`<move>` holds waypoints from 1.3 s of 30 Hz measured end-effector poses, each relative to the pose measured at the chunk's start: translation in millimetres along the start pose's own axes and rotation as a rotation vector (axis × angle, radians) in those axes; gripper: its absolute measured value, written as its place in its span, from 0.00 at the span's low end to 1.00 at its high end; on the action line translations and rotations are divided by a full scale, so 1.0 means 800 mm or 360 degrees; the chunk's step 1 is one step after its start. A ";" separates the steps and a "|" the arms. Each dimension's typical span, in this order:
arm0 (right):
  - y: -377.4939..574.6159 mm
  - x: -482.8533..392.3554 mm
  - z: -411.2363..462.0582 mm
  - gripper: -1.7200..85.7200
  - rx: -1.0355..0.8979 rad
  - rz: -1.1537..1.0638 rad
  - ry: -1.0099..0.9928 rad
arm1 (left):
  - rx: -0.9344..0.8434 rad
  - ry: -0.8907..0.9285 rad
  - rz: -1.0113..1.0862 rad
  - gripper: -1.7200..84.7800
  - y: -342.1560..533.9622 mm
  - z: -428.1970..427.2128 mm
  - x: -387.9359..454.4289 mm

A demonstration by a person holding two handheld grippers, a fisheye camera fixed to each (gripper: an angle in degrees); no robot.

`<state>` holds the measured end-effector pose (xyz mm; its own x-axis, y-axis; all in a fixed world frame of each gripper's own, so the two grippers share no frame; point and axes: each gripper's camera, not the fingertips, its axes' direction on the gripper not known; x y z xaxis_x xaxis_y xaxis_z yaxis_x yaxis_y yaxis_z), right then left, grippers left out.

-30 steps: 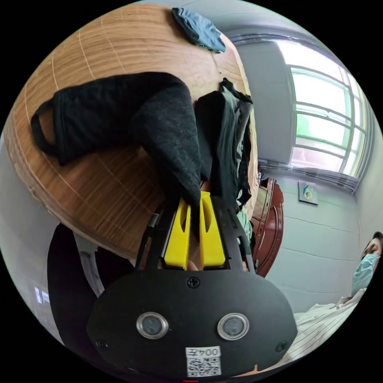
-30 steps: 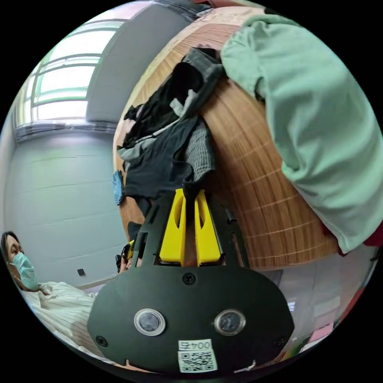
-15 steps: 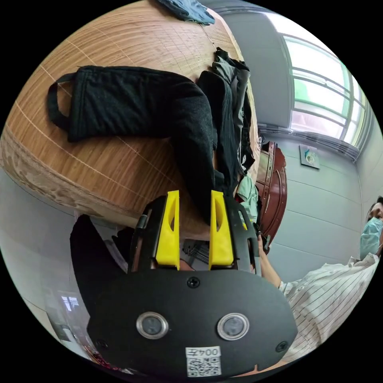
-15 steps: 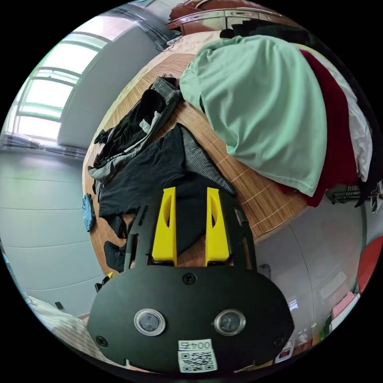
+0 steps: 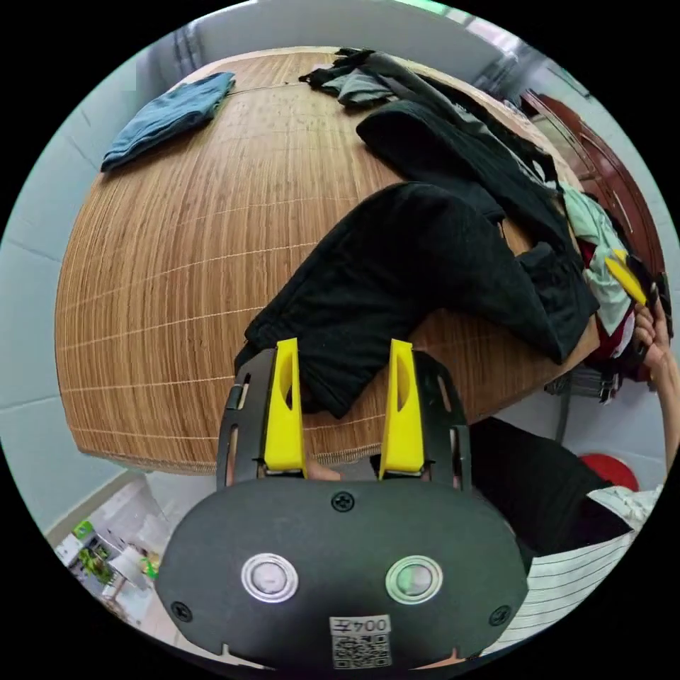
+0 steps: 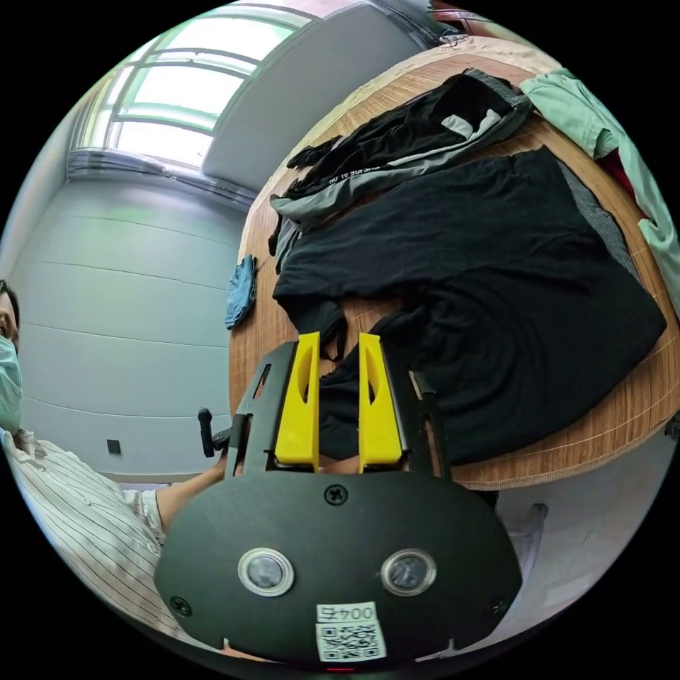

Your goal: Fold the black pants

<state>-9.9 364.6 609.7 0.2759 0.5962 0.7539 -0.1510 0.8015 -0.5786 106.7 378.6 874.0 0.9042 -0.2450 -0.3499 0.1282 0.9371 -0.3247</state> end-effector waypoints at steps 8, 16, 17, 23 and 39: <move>0.035 -0.033 0.078 0.07 -0.0156 -0.0203 0.0402 | -0.0019 -0.0346 0.0060 0.10 -0.013 0.001 -0.010; 0.019 -0.090 0.220 0.12 -0.0350 -0.0607 0.0524 | -0.0337 -0.0134 0.0253 0.10 0.012 0.010 -0.155; 0.010 -0.101 0.245 0.13 -0.0384 -0.0672 0.0520 | -0.0359 0.0011 0.0278 0.10 0.008 0.011 -0.172; -0.025 -0.151 0.350 0.14 -0.0461 -0.0818 0.0399 | -0.0251 0.0466 0.0148 0.10 0.005 -0.003 -0.262; 0.014 -0.148 0.491 0.12 -0.0512 -0.1195 0.0988 | 0.0416 0.1196 -0.0155 0.13 -0.044 0.098 -0.312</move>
<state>-417.0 321.1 636.3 0.6507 -0.2565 0.7147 0.4997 0.8534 -0.1486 -91.5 426.1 1041.4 0.3798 -0.3434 -0.8590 0.3677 0.9081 -0.2005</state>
